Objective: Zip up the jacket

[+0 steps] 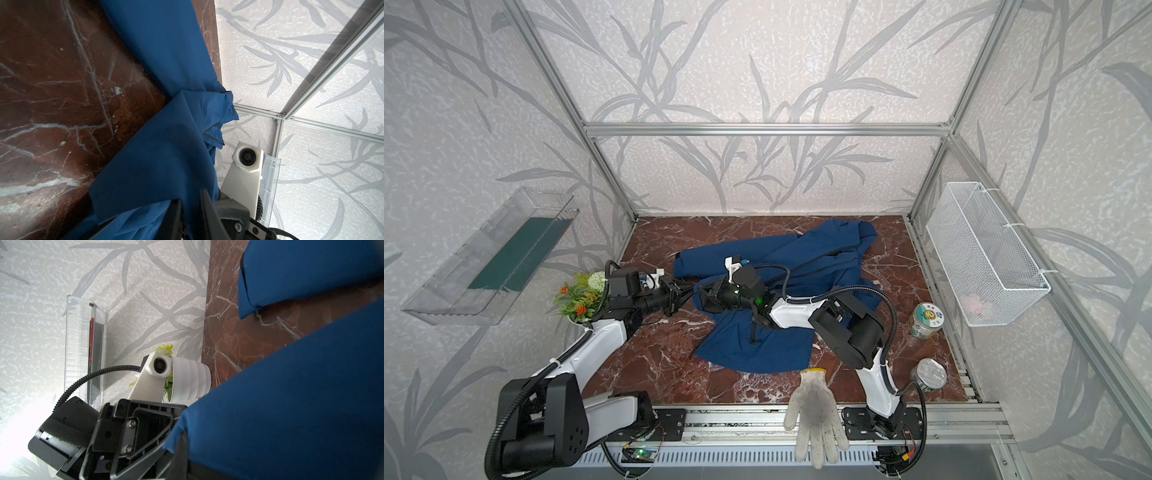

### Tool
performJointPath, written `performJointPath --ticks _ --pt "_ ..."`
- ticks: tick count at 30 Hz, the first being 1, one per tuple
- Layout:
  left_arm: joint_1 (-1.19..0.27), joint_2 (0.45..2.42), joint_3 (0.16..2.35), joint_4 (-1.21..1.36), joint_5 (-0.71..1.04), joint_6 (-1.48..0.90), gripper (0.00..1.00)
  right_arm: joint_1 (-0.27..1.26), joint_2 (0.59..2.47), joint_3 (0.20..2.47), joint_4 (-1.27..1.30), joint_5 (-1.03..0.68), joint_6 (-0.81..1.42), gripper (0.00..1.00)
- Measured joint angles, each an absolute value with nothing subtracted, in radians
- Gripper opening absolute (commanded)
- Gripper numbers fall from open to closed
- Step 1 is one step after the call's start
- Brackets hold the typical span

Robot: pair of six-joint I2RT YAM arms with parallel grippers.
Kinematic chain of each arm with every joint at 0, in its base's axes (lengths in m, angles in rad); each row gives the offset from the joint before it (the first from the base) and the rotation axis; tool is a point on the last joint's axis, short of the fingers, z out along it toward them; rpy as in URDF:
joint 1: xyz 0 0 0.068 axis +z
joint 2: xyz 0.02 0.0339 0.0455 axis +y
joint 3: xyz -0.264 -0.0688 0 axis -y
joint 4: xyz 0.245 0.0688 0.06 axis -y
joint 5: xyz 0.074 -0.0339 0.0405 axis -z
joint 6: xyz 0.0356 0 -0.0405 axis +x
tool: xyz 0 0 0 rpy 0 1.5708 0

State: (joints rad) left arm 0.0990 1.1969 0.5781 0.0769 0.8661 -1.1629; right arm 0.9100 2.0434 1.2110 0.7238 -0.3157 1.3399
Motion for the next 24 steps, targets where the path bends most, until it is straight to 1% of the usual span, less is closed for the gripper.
performJointPath --ticks 4,10,14,16,19,22,24 --pt "0.099 1.197 0.578 0.095 0.867 -1.169 0.23 0.910 2.044 1.211 0.720 -0.319 1.343 0.00" --pt "0.099 1.197 0.575 0.107 0.868 -1.176 0.30 0.907 2.059 1.224 0.714 -0.328 1.343 0.00" --pt "0.099 1.197 0.572 0.107 0.869 -1.175 0.30 0.904 2.068 1.234 0.705 -0.336 1.343 0.00" --pt "0.099 1.197 0.571 0.106 0.869 -1.174 0.27 0.903 2.073 1.244 0.697 -0.342 1.343 0.00" --pt "0.099 1.197 0.571 0.104 0.863 -1.166 0.16 0.901 2.079 1.258 0.693 -0.349 1.343 0.00" --pt "0.100 1.197 0.571 0.097 0.859 -1.156 0.10 0.900 2.079 1.262 0.690 -0.357 1.344 0.00" --pt "0.100 1.197 0.571 0.091 0.856 -1.150 0.05 0.899 2.079 1.262 0.686 -0.361 1.344 0.00"
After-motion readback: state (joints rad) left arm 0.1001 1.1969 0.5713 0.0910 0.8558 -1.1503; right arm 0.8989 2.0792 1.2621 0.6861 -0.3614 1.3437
